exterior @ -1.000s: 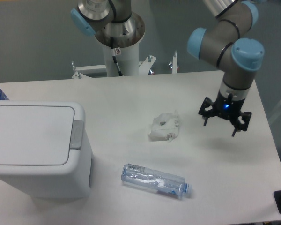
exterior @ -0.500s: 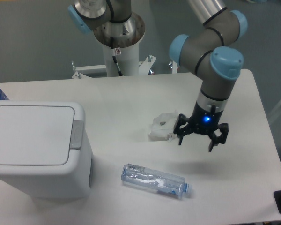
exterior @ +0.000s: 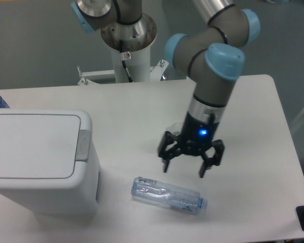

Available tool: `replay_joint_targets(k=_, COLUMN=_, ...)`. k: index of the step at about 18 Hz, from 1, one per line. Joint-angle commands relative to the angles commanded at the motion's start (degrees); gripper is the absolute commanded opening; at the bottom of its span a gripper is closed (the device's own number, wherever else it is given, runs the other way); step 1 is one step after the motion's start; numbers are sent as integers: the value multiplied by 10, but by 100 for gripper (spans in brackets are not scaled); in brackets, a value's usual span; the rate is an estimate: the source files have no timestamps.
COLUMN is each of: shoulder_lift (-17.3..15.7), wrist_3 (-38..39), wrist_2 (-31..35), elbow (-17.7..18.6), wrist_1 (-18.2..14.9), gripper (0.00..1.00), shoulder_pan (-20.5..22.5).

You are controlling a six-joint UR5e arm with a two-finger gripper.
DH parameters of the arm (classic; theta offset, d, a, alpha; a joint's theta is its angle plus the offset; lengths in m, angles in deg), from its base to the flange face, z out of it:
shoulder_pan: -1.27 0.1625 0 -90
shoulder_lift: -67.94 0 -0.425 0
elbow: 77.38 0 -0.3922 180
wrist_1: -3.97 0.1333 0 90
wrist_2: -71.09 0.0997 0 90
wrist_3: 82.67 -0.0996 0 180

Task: Open the trash can
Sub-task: 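Position the gripper fingers over the lid's raised tab on the trash can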

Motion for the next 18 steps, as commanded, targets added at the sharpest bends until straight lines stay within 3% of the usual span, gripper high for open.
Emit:
replay_joint_targets(k=7, shoulder_lift=-54, wrist_3=93, wrist_2=-39, elbow=12, wrist_1=-1, gripper=100, shoulder_pan=-23)
replay_joint_targets(k=11, shoulder_lift=-55, wrist_3=100, wrist_2=-39, elbow=26, wrist_1=1, gripper=100, shoulder_pan=-55)
replay_joint_targets(k=14, shoulder_lift=-55, wrist_3=98, wrist_2=-36, elbow=51, wrist_1=4, gripper=100, shoulder_pan=-60)
replay_joint_targets(k=18, shoulder_lift=-55, wrist_3=95, wrist_2=-36, elbow=52, wrist_1=6, gripper=100, shoulder_pan=-62)
